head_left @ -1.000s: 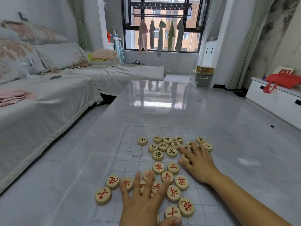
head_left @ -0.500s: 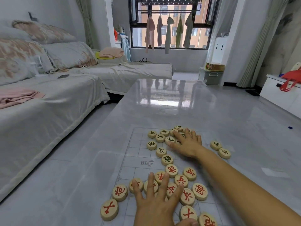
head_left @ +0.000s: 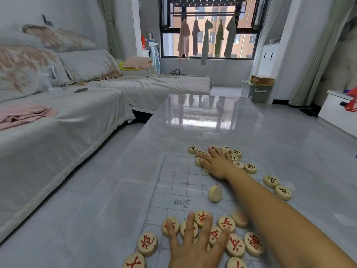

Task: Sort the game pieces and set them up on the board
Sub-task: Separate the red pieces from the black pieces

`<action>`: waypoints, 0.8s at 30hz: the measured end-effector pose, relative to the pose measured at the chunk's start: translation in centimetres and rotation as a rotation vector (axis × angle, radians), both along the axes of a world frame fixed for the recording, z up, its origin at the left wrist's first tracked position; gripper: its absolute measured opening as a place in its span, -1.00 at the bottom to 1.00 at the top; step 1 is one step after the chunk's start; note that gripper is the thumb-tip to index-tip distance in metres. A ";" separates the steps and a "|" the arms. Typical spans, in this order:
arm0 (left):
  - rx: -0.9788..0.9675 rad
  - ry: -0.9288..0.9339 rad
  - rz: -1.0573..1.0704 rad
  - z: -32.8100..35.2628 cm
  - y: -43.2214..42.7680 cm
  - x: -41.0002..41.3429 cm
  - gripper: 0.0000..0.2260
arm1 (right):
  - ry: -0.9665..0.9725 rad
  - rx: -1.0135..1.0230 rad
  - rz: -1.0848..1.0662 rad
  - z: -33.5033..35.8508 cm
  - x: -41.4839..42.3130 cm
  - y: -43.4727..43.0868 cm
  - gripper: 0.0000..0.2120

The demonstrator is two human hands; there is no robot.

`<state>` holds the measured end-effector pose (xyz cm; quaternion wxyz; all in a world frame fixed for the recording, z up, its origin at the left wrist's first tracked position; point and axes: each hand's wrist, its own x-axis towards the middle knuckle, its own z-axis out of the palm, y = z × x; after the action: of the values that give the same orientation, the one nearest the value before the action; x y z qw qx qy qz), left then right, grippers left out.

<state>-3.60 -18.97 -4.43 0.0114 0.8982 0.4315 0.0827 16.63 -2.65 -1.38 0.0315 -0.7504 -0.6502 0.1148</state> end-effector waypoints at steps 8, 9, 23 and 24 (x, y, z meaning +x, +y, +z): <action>-0.223 0.057 -0.036 2.8 0.7 0.6 -0.10 | 0.193 0.319 0.072 1.3 1.4 -8.0 -0.62; -0.192 0.075 -0.086 3.2 0.5 0.3 -0.02 | 0.193 0.284 0.107 1.4 0.7 -9.1 -0.63; -0.305 0.089 0.117 5.5 1.2 -5.3 0.01 | 0.064 0.319 0.165 2.2 -3.0 -12.1 -0.86; -0.343 0.106 0.111 5.4 1.4 -6.0 0.13 | 0.067 0.332 0.176 2.1 -2.6 -12.6 -0.88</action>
<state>-9.57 -17.57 1.00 0.1371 0.8611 0.4880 -0.0388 14.02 -15.25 0.71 0.1662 -0.6707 -0.7221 0.0333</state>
